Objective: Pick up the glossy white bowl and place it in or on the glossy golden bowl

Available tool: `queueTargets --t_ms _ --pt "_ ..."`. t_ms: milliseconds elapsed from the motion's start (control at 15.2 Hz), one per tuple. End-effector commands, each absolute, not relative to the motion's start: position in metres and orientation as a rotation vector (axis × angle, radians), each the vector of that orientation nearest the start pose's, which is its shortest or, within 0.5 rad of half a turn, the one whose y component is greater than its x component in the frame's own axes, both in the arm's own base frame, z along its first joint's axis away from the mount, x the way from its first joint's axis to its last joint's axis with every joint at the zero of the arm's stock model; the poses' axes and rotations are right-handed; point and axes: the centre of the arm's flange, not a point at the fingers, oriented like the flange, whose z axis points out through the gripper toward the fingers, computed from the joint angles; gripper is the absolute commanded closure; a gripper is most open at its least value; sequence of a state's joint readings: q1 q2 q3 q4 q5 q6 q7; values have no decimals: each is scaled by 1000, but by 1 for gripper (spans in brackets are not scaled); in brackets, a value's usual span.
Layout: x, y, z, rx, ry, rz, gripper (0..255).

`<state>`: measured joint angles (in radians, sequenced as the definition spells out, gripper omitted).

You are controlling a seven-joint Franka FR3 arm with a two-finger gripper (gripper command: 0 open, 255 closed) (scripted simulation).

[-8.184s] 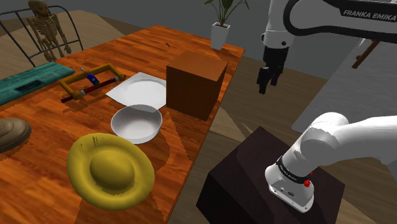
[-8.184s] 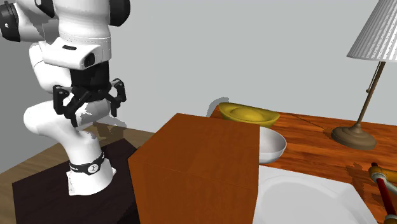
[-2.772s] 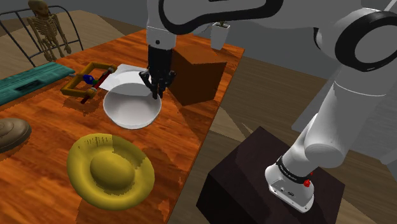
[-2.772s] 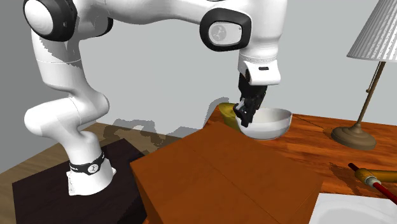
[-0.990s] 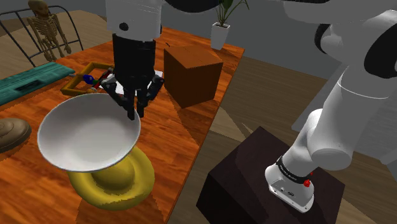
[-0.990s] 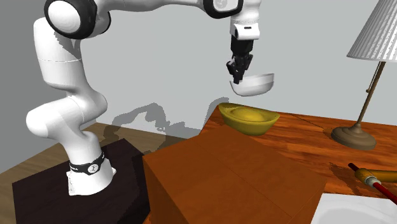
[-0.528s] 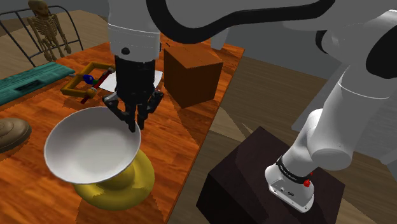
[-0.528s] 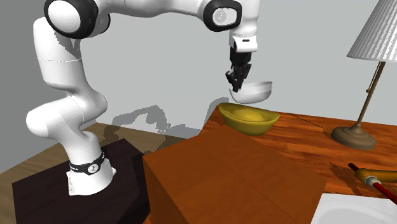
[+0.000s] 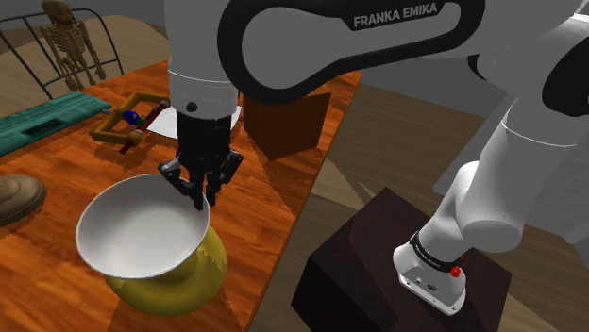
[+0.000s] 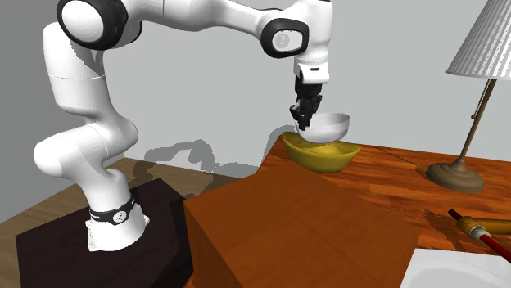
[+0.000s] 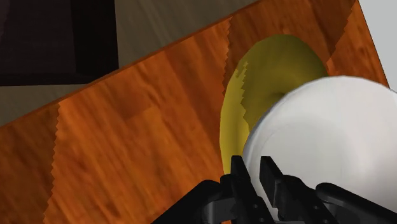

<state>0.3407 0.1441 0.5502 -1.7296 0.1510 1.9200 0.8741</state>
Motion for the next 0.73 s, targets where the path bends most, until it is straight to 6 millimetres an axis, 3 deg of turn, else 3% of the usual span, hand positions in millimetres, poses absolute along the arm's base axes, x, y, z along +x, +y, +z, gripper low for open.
queueTargets --t_ms 0,66,594,660 --pt "385 470 496 -2947 52 193 255" --pt "385 470 490 -2947 52 193 255" --pt "385 470 490 -2947 52 192 255" --pt "387 469 492 -2947 52 193 0"
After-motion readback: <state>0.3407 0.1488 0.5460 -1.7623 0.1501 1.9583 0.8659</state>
